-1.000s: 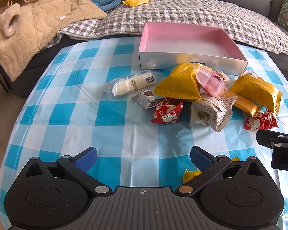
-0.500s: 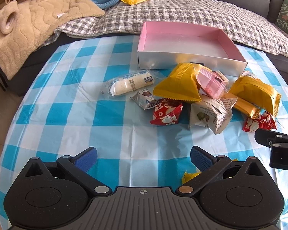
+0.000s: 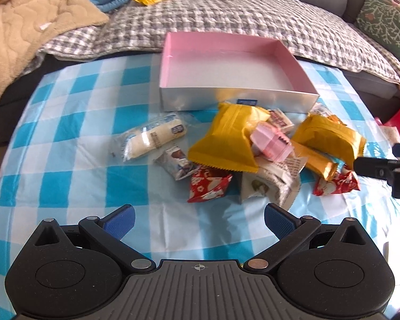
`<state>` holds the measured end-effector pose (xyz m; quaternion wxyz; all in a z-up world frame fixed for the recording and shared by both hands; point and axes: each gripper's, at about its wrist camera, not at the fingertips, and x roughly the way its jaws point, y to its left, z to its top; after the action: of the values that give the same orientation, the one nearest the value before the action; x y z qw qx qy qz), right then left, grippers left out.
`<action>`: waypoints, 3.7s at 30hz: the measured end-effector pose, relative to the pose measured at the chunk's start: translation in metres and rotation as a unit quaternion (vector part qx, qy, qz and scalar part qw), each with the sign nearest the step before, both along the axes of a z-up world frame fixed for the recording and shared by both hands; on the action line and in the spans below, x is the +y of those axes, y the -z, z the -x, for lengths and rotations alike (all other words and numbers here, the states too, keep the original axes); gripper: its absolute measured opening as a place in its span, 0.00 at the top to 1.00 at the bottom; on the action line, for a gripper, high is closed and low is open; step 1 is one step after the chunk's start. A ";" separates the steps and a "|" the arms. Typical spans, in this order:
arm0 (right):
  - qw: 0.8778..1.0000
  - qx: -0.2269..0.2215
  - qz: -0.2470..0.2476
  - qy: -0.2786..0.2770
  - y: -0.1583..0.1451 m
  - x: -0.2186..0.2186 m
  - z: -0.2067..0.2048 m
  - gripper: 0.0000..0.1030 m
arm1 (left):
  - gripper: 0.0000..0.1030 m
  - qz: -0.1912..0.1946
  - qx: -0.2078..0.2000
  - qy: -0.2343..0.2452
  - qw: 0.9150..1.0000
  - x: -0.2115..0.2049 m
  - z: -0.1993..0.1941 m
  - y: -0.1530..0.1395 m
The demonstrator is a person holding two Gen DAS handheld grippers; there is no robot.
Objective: Organize snacks
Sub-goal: 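Grasp a yellow pastry bag with the left tool while the right tool grasps another yellow pastry bag, then carry both yellow pastry bags into the pink box and open both tools, then lift both tools out of the box back over the snack pile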
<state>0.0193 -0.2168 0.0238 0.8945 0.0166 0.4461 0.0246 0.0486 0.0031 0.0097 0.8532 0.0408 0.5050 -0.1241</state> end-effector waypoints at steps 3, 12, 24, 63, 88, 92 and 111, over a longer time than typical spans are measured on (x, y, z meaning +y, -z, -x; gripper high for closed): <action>1.000 -0.003 -0.014 -0.005 -0.009 -0.009 -0.010 0.03 | 0.02 0.017 0.006 0.000 1.000 0.000 -0.015 -0.003; 0.999 0.013 -0.039 -0.012 -0.001 -0.031 -0.041 0.10 | 0.08 0.080 0.024 -0.019 0.996 0.004 -0.071 -0.003; 0.997 0.061 -0.039 -0.035 0.038 -0.042 -0.070 0.21 | 0.14 0.151 0.084 -0.014 0.985 -0.005 -0.120 0.025; 0.998 0.006 -0.048 -0.038 0.001 -0.029 -0.076 0.67 | 0.66 0.063 -0.021 0.015 0.998 -0.018 -0.116 -0.021; 0.996 -0.035 -0.060 -0.056 0.023 0.008 -0.190 0.66 | 0.65 0.015 -0.070 -0.002 0.997 -0.041 -0.228 0.036; 0.997 -0.035 -0.052 -0.054 0.024 0.008 -0.190 0.61 | 0.56 0.013 -0.080 0.014 0.997 -0.042 -0.226 0.037; 0.997 -0.053 -0.039 -0.036 -0.004 -0.007 -0.147 0.22 | 0.19 0.016 -0.084 0.016 0.996 -0.037 -0.175 0.005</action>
<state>0.1665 -0.2238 0.0282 0.9139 0.0342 0.3975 0.0751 0.2238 -0.0342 0.0046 0.8909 0.0452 0.4288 -0.1424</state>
